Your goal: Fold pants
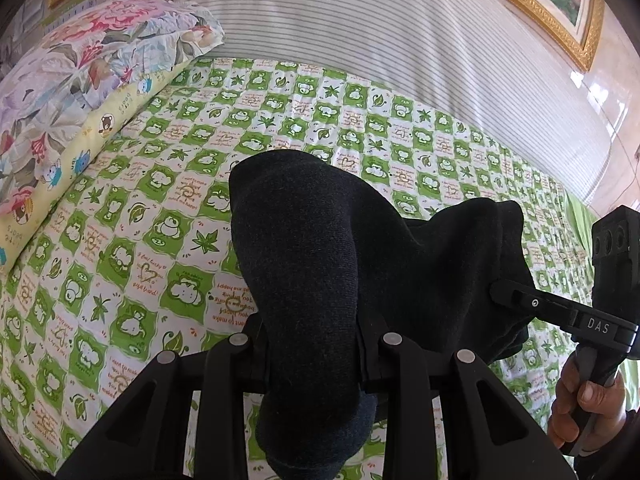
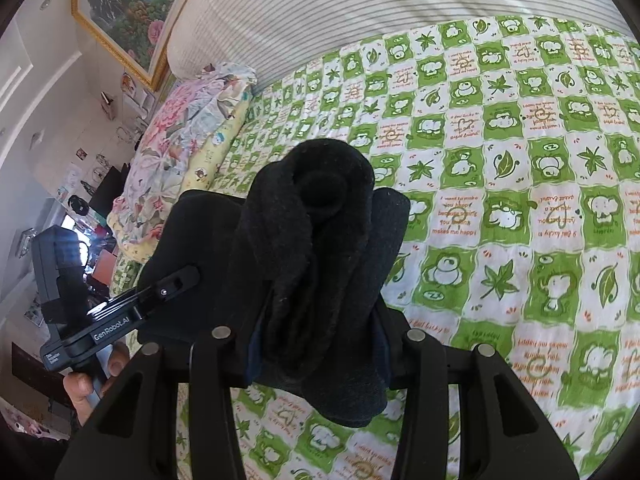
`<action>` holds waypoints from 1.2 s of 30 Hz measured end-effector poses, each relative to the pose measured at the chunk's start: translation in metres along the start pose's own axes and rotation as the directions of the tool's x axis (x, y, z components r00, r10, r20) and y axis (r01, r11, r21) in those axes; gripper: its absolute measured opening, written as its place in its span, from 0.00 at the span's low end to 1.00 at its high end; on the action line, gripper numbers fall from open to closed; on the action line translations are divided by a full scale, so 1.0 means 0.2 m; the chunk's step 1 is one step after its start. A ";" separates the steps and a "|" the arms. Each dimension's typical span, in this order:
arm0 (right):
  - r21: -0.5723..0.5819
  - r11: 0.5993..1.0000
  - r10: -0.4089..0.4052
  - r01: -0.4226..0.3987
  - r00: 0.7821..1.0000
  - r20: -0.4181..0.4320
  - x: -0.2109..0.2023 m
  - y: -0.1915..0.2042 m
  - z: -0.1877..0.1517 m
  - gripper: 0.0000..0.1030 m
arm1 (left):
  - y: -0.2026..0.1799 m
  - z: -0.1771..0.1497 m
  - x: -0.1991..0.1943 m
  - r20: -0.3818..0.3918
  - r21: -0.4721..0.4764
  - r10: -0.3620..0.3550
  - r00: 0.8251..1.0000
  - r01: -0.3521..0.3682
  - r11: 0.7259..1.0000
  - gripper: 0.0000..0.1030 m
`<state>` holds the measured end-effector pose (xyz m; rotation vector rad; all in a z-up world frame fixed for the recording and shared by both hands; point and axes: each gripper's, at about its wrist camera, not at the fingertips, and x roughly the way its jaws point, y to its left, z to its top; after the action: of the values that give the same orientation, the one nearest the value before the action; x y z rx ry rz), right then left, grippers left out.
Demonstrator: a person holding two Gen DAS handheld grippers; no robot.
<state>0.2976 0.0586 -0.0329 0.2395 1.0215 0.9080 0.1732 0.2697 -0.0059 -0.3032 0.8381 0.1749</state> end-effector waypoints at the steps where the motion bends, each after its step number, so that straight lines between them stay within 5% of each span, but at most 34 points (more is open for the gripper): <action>1: 0.006 1.000 -0.002 0.002 1.000 -0.006 0.01 -0.02 0.01 0.46 | 0.00 0.00 0.01 0.001 0.002 0.003 1.000 -0.003 1.000 0.28; 10: 0.037 0.999 0.007 -0.007 1.000 -0.015 0.06 -0.13 0.00 0.49 | 0.02 -0.02 0.06 0.002 -0.004 -0.001 1.000 0.001 1.000 0.32; 16: 0.014 0.998 -0.058 0.058 0.998 -0.006 0.06 -0.15 -0.01 0.67 | 0.07 -0.05 0.10 -0.008 -0.040 -0.022 1.000 0.022 0.999 0.42; 23: 0.015 0.997 -0.069 0.069 0.998 -0.011 0.06 -0.19 -0.02 0.76 | 0.15 -0.09 0.11 -0.016 -0.080 -0.050 0.999 0.048 0.996 0.60; 36: 0.029 0.994 -0.109 0.109 0.994 -0.001 0.01 -0.22 -0.06 0.82 | 0.19 -0.14 0.05 -0.006 -0.067 -0.023 1.000 0.022 0.998 0.72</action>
<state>0.3118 0.0300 -0.0660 0.2064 1.0382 0.7942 0.1504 0.2962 -0.0388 -0.3761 0.8367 0.1810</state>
